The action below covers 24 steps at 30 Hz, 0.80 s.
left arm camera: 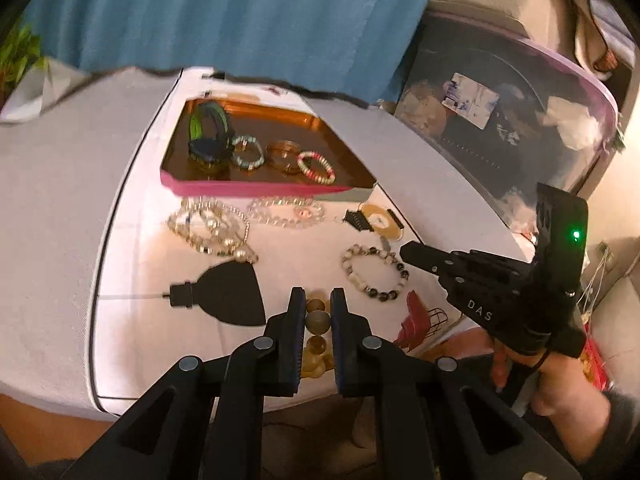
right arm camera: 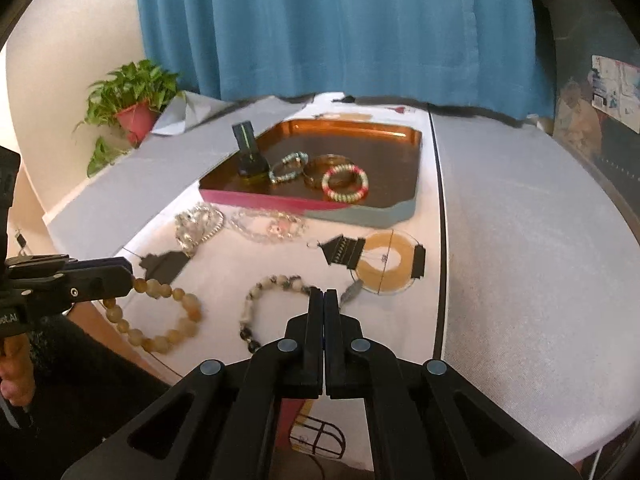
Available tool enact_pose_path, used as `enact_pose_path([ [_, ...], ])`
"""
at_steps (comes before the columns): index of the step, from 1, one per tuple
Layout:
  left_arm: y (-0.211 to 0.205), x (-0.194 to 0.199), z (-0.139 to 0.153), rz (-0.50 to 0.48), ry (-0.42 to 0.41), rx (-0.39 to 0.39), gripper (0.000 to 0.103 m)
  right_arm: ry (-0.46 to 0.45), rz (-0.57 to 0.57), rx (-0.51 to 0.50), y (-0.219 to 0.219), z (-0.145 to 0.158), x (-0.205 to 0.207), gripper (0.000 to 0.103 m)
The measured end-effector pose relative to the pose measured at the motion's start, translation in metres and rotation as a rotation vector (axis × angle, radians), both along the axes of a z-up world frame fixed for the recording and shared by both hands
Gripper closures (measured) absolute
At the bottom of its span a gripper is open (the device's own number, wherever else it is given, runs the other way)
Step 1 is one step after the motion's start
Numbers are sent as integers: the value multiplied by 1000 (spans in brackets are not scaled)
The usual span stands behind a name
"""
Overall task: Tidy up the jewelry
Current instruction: 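Close the right tool on the black-and-white bead bracelet while the left tool holds the amber bracelet, then lift the amber bracelet with the left tool while the right tool lifts the black-and-white bracelet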
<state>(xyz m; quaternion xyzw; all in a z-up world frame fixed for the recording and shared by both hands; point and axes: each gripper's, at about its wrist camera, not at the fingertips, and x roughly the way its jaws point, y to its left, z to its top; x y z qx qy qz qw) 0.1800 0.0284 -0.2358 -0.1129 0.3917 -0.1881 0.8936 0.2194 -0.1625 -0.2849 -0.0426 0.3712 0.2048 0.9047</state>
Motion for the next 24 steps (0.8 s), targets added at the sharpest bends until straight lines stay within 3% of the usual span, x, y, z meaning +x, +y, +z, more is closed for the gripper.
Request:
enact_pose_path([
  [8,8,8,-9,17,29,-23,93,32,19,-61,6,-11,6,89],
  [10,6,10,-13,15,42,-11,93,33,12,-57,6,-13,9,84],
  [14,5,12,-17,5,52,3,93,20,44,-74,16,-14,9,62],
  [16,4,13,-19,4,58,13,93,4,55,-110,23,-14,8,64],
  [17,3,14,-21,4,64,22,93,16,55,-98,22,-14,10,82],
  [18,3,15,-22,4,69,25,93,19,38,-106,20,-13,12,90],
  [24,2,13,-21,0,62,18,93,13,36,-112,22,-11,10,91],
])
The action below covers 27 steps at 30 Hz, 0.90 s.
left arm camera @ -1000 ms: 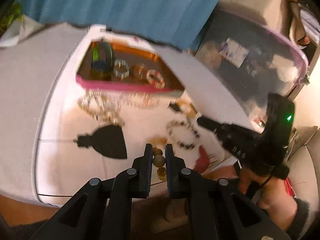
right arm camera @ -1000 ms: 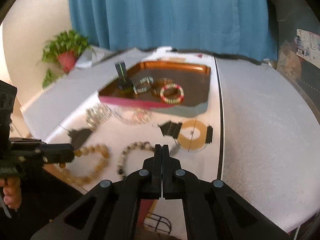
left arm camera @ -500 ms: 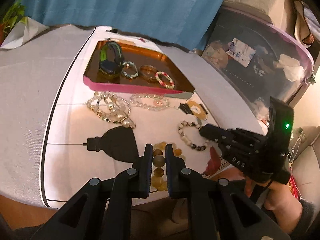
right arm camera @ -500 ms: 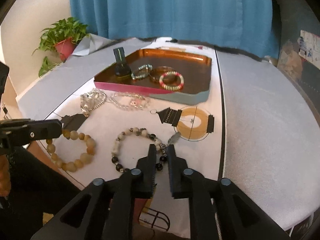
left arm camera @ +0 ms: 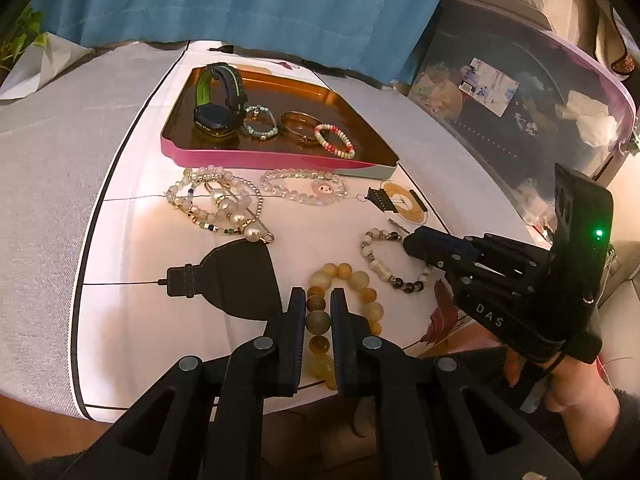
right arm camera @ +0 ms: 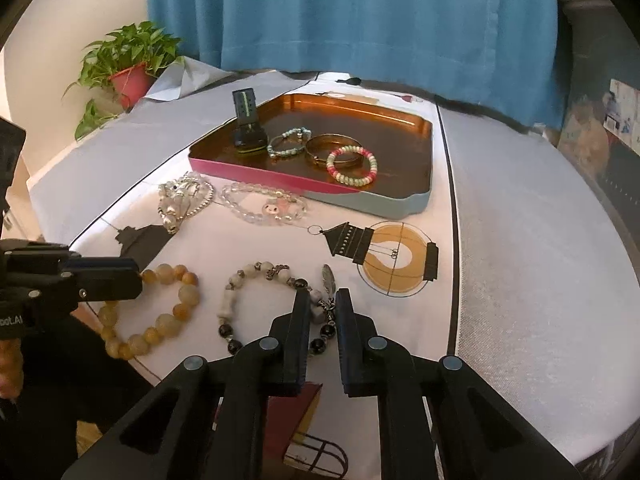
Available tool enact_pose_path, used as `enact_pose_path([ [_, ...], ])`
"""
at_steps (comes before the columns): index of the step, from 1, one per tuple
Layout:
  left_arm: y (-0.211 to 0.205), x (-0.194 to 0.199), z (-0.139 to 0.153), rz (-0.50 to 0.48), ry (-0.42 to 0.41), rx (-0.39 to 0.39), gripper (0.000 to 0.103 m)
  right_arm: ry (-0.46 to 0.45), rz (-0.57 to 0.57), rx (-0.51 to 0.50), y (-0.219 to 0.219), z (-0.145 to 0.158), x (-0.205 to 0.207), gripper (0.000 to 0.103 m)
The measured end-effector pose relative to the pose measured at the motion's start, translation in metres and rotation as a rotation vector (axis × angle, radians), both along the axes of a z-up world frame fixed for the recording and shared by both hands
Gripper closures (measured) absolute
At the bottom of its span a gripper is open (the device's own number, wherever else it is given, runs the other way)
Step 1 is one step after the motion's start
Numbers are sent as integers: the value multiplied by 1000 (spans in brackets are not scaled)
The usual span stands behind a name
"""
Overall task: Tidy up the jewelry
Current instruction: 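Lift the amber bracelet with the left tool while the right tool lifts the black-and-white bracelet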
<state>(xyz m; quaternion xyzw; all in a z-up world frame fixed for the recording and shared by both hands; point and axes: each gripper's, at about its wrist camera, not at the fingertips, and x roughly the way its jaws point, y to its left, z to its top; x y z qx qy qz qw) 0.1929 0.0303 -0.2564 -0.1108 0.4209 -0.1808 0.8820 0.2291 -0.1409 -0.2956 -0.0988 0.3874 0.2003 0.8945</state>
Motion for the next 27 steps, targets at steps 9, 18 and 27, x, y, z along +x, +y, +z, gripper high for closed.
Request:
enact_pose_path([
  [9,2,-6,15,9,-44,1,93,-37,-34,78,-19,18,-7,97],
  [18,5,-2,39,5,-86,-21,93,-73,-19,149,-22,44,-11,97],
  [27,7,13,76,2,-146,-23,93,-115,-10,164,-19,79,-7,97],
])
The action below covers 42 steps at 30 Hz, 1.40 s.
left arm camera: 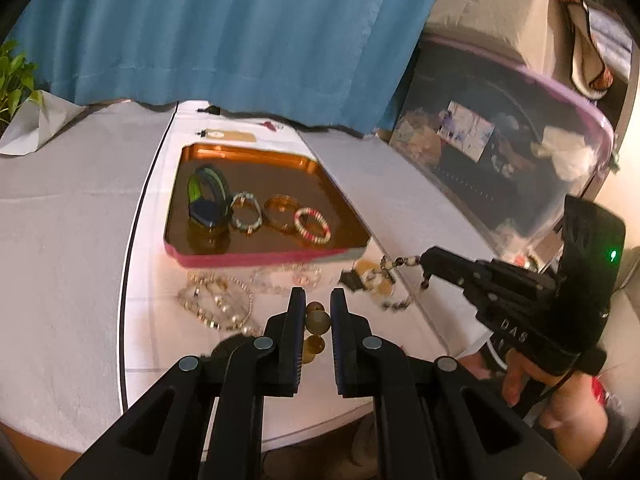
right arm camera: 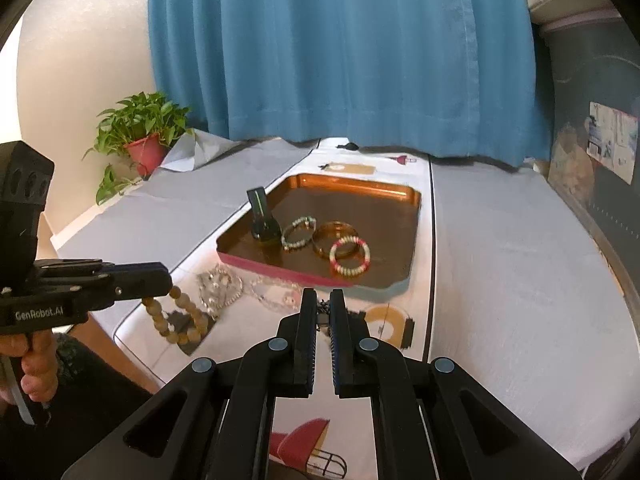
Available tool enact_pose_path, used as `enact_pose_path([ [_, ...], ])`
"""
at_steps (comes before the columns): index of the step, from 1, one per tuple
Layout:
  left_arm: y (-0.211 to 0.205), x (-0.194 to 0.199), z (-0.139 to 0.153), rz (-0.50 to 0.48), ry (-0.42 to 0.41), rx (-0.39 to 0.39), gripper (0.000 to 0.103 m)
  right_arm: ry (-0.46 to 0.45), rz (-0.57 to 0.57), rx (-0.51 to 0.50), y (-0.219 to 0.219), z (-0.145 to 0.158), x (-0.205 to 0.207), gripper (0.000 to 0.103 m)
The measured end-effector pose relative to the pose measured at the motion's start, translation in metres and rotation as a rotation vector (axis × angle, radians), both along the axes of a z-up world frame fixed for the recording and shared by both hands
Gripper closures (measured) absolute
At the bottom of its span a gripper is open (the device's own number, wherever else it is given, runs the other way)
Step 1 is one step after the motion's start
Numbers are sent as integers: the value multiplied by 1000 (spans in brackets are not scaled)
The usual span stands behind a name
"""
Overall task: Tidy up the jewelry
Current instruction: 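Lift the amber bracelet with the left tool while the right tool lifts the black-and-white bracelet, then carry both held bracelets over the copper tray with both tools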
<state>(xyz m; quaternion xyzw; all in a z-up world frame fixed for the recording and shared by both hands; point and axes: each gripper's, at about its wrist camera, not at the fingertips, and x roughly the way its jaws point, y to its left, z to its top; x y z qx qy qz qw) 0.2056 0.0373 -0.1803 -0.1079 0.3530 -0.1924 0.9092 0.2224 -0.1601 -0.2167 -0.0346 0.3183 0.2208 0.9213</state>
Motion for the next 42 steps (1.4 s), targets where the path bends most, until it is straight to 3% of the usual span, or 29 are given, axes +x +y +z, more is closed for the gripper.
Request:
enact_pose_path([
  [8,12,16,48,4,-114,-32,93,-55,16,-11,9,32,14,97],
  [16,15,32,106,-14,-255,-35,93,-184,30,-4,23,90,26,97],
  [21,4,34,127,-15,-310,36,93,-244,48,11,33,120,26,97],
  [25,-5,40,128,15,-320,91,93,-287,56,18,42,135,25,97],
  [29,-5,49,122,17,-312,68,93,-304,55,46,45,137,24,97],
  [42,0,98,81,36,-297,0,93,-254,19,32,41,80,77,97],
])
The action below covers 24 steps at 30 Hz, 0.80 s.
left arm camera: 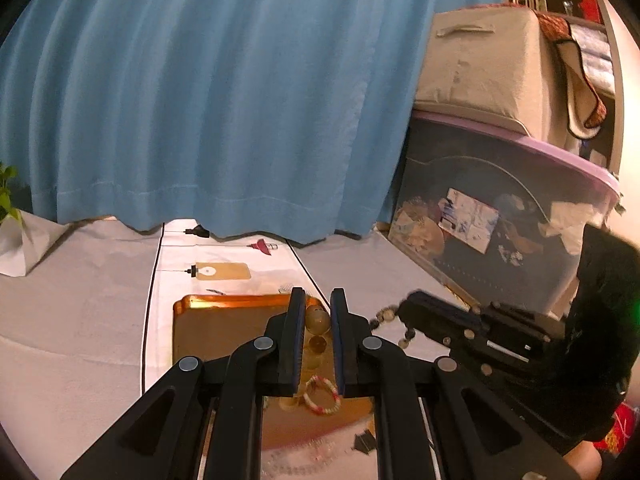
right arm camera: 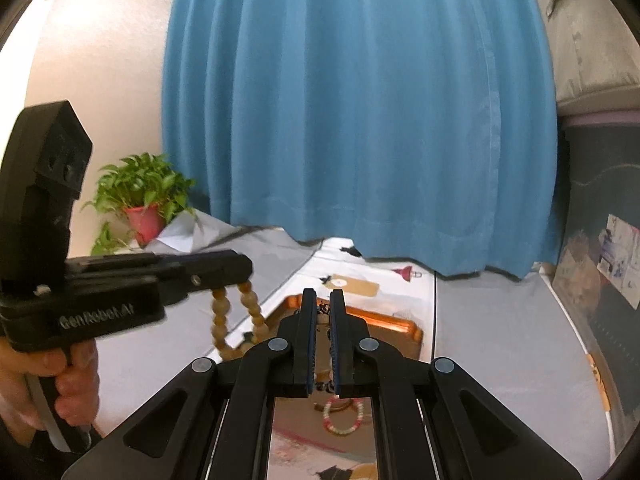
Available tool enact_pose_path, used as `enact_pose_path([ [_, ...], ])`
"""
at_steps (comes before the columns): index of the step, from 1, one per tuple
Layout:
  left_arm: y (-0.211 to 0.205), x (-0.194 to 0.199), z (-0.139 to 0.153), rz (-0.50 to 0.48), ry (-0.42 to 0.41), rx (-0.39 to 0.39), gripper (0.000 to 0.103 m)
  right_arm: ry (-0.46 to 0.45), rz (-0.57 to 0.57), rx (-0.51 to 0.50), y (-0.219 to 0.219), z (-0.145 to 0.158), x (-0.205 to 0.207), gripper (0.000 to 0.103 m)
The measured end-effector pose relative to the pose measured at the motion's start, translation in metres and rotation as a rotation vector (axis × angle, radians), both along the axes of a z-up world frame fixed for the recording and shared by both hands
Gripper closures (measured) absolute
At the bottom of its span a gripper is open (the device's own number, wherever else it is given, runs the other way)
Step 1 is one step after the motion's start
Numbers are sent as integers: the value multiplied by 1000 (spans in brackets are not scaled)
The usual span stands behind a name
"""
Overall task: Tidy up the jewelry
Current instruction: 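Carry both held bracelets over the copper tray with both tools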
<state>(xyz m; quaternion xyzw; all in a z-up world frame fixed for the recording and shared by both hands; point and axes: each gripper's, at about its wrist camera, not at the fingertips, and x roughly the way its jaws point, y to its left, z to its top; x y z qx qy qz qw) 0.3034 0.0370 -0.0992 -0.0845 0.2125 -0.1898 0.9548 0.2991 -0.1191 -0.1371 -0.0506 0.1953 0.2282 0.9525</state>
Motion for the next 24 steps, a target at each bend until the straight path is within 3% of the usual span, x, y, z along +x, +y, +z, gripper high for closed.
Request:
enact_pose_path([
  [5,20,17,-4,32,-33,-75,93,7,-4,-7,-7,-14,18,97],
  [11,18,46,-4,5,-53,-66,93,-5,8,-26,-7,-14,37,97],
  [16,14,73,-31,11,4,-37,93,-13,24,-34,-4,-30,58,97],
  [20,22,90,-62,66,77,19,93,31,11,-38,-8,-60,77,97],
  [24,33,104,-89,112,140,68,93,133,-8,-44,-15,-94,98,97],
])
